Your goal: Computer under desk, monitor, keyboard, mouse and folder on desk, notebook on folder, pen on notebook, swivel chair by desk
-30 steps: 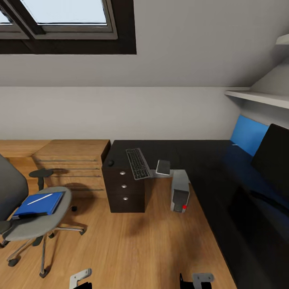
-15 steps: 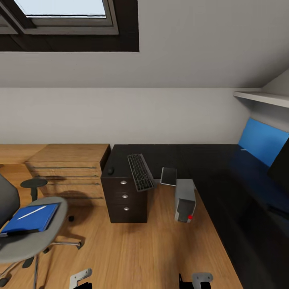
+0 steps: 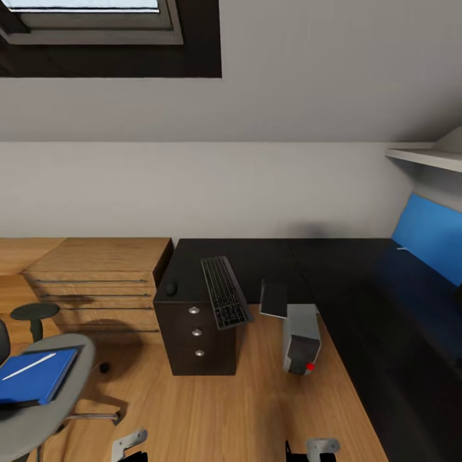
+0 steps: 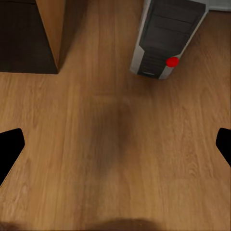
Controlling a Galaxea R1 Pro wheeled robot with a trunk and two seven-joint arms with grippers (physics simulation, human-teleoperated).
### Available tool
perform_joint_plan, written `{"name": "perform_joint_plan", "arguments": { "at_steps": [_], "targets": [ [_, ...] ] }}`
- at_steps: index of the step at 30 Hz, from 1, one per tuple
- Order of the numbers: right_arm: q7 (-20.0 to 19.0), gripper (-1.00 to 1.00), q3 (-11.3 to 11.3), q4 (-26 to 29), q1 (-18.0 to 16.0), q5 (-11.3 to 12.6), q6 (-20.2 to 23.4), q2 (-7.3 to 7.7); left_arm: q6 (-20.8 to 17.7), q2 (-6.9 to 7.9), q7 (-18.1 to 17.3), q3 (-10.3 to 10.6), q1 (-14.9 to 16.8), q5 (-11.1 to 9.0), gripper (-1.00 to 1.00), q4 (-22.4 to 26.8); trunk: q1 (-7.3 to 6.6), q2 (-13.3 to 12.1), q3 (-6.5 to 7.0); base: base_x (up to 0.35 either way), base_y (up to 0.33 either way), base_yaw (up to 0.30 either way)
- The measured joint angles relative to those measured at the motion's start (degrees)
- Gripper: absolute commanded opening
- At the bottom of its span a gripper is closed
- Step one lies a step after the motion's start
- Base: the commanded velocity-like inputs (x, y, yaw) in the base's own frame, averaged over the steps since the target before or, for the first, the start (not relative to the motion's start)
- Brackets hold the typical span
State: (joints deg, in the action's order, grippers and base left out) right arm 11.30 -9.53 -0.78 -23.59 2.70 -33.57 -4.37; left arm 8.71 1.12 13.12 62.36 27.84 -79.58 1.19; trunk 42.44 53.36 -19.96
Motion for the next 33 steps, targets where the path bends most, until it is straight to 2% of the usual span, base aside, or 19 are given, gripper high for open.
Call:
{"name": "perform_joint_plan", "arguments": {
  "at_steps": [6,17,33],
  "targets": [
    [-1.6,1.00,0.0,0.0,0.0,0.0,0.1,0.00,0.0,-0.13,-0.1,0.0,0.0,0.0,1.00,0.0,0.00,0.0,0.00,0.332,0.000,0.000],
    [-1.9,1.00,0.1,0.0,0.0,0.0,0.2,0.00,0.2,-0.67,-0.1,0.0,0.0,0.0,1.00,0.0,0.00,0.0,0.00,0.332,0.018,0.000],
    [-1.9,1.00,0.1,-0.3,0.0,0.0,0.1,0.17,0.4,-1.37,-0.2,0.0,-0.1,0.1,1.00,0.0,0.00,0.0,0.00,0.311,0.185,0.000]
  ]
}}
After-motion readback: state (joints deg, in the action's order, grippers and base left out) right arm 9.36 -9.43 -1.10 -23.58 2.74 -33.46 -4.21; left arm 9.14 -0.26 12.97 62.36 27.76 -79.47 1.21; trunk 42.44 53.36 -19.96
